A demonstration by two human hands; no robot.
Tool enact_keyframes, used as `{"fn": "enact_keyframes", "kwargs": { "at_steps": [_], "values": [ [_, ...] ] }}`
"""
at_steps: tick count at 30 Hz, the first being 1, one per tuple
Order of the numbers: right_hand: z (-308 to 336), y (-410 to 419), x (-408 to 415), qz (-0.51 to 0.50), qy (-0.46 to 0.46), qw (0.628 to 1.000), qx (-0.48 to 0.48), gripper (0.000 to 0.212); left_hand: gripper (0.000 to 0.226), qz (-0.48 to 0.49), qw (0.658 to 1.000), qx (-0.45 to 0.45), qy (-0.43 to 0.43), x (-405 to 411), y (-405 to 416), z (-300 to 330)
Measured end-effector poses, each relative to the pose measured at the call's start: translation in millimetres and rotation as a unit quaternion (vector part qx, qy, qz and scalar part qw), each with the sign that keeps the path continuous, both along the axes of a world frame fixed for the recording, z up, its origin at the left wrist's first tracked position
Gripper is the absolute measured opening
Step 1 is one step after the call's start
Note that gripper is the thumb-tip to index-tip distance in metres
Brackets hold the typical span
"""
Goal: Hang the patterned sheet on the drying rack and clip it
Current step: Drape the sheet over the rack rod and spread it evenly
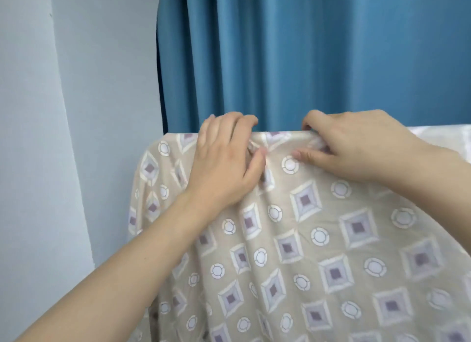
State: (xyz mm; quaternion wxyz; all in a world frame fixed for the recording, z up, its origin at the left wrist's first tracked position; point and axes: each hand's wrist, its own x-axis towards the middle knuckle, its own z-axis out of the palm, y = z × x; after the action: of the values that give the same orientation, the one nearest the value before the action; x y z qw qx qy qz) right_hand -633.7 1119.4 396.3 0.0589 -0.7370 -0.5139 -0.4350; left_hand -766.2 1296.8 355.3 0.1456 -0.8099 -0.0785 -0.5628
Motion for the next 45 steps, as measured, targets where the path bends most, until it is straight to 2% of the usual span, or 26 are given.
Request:
{"fn": "enact_keyframes", "kwargs": {
  "at_steps": [4,6,9,14,16,18,22,24,27,28,30,33,35,36,37,39,40,42,43,45],
  "values": [
    [-20,-38,24,0.037,-0.041,0.991,0.125,0.058,0.045,-0.051,0.998,0.037,-0.027,32,-14,-21],
    [-30,-53,35,0.048,-0.051,0.985,0.157,0.053,0.043,-0.059,0.994,0.063,-0.062,42,-15,-27],
    [-37,-62,47,0.061,-0.055,0.982,0.170,0.039,0.034,-0.073,0.987,0.095,-0.106,51,-14,-25],
    [-31,-61,47,0.066,-0.045,0.984,0.156,0.036,0.011,-0.095,0.972,0.156,-0.145,54,4,-15],
    [-23,-59,41,0.061,-0.020,0.984,0.169,0.030,0.009,-0.111,0.969,0.175,-0.131,49,11,-9],
    [-8,-55,38,0.044,-0.005,0.984,0.173,0.022,0.019,-0.112,0.974,0.163,-0.113,44,6,4],
    [30,-48,42,-0.015,0.047,0.978,0.202,0.018,0.014,-0.038,0.995,0.049,-0.072,44,-23,52],
    [44,-46,46,-0.064,0.087,0.969,0.223,0.018,0.008,0.004,0.999,-0.032,-0.007,54,-29,78],
    [47,-42,46,-0.151,0.194,0.949,0.197,0.015,0.010,0.053,0.973,-0.111,0.196,74,-33,95],
    [43,-41,47,-0.158,0.244,0.936,0.197,0.015,0.012,0.046,0.960,-0.130,0.243,78,-35,93],
    [31,-39,46,-0.155,0.312,0.910,0.224,0.015,0.016,-0.033,0.957,-0.153,0.246,88,-40,83],
    [15,-34,39,-0.137,0.344,0.885,0.283,0.022,0.024,-0.142,0.967,-0.105,0.186,93,-54,54],
    [9,-32,29,-0.145,0.341,0.882,0.291,0.042,0.016,-0.149,0.976,-0.032,0.154,91,-59,40],
    [4,-33,25,-0.155,0.340,0.881,0.291,0.046,0.019,-0.145,0.978,-0.003,0.150,89,-60,37],
    [-2,-36,22,-0.172,0.331,0.881,0.291,0.046,0.031,-0.141,0.977,0.024,0.160,87,-59,36],
    [-20,-50,23,-0.235,0.246,0.886,0.315,0.043,0.045,-0.149,0.969,0.065,0.185,84,-56,36],
    [-31,-57,24,-0.265,0.196,0.876,0.353,0.040,0.045,-0.154,0.967,0.078,0.189,84,-55,38],
    [-50,-71,20,-0.301,0.170,0.826,0.445,0.058,0.038,-0.157,0.966,0.093,0.182,86,-55,39],
    [-57,-78,20,-0.313,0.214,0.793,0.477,0.070,0.034,-0.159,0.968,0.097,0.168,87,-57,37],
    [-65,-89,20,-0.286,0.390,0.705,0.520,0.095,0.028,-0.165,0.972,0.108,0.126,90,-65,29]
  ]
}}
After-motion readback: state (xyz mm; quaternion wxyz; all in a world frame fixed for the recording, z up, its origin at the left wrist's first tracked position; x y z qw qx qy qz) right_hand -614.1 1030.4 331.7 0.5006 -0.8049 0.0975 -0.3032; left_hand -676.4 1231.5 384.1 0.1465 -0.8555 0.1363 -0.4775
